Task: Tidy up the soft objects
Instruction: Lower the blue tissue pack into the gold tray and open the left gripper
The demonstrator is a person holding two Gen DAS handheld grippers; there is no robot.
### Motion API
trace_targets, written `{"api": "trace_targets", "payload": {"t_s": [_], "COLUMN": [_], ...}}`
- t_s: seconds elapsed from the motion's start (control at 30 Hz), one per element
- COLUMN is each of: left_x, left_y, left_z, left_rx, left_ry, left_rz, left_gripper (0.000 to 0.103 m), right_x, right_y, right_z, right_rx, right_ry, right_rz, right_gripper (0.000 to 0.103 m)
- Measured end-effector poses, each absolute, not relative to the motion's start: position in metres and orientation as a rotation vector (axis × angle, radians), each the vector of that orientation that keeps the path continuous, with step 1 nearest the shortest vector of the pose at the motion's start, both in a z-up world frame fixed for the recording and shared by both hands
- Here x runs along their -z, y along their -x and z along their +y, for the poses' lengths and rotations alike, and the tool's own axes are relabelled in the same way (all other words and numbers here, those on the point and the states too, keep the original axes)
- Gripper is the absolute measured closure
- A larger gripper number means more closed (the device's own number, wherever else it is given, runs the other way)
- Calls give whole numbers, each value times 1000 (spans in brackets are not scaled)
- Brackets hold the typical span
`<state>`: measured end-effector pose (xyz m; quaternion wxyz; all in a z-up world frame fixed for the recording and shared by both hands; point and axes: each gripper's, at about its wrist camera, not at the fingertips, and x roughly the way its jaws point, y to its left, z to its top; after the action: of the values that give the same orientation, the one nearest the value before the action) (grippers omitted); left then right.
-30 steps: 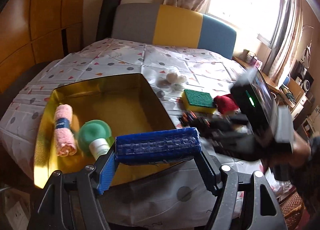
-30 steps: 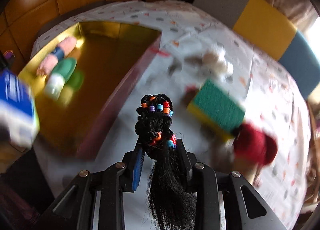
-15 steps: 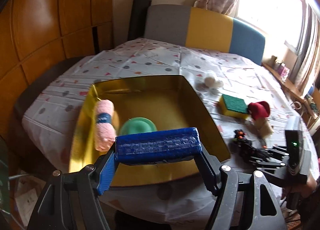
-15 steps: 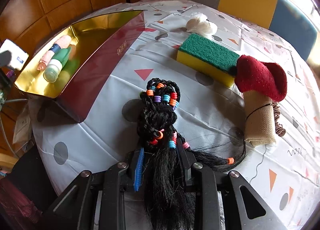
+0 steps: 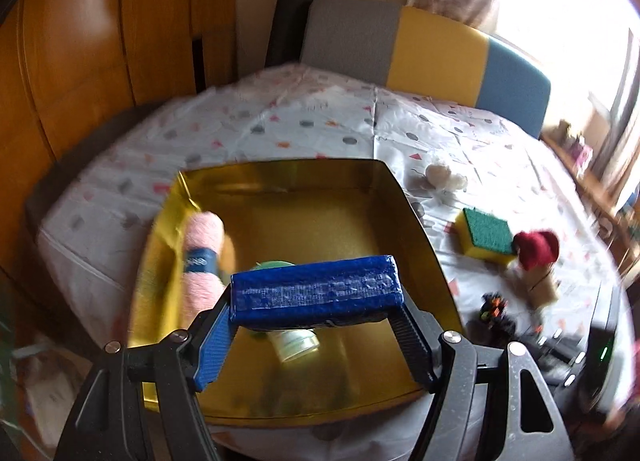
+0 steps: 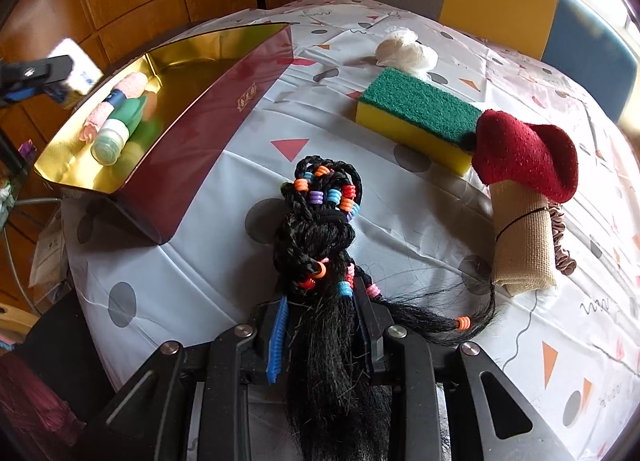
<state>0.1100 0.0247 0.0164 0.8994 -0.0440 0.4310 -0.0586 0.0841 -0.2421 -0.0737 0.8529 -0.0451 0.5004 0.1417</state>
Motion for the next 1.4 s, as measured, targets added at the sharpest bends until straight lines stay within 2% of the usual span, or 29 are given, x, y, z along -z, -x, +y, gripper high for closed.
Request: {"api": "trace_targets", "payload": {"t_s": [0.1,0.5,0.93,1.0,1.4], "left_x": [-12,-4,51,55,10], "left_y": [-131,-187,-236,-235,-189], "left_z": [37,44,40,41,35], "left_rx": [112,-7,-60,-56,-36], "left_ry": [181,94,5,12,-29], "left_rz": [928,906,1019,1024,872], "left_gripper": [30,30,28,21,20], "right_x": [74,74,75,75,75], "right_y": [-83,-84,-82,-82,-81], "right_z": [-240,-240,-241,-241,-241], "right_rx": [-296,-298,-304,-304,-298], "right_ry": [106,116,104,100,104], "right_rz": [1049,1040,1028,1027,1023], "right_gripper": [74,74,74,74,74]}}
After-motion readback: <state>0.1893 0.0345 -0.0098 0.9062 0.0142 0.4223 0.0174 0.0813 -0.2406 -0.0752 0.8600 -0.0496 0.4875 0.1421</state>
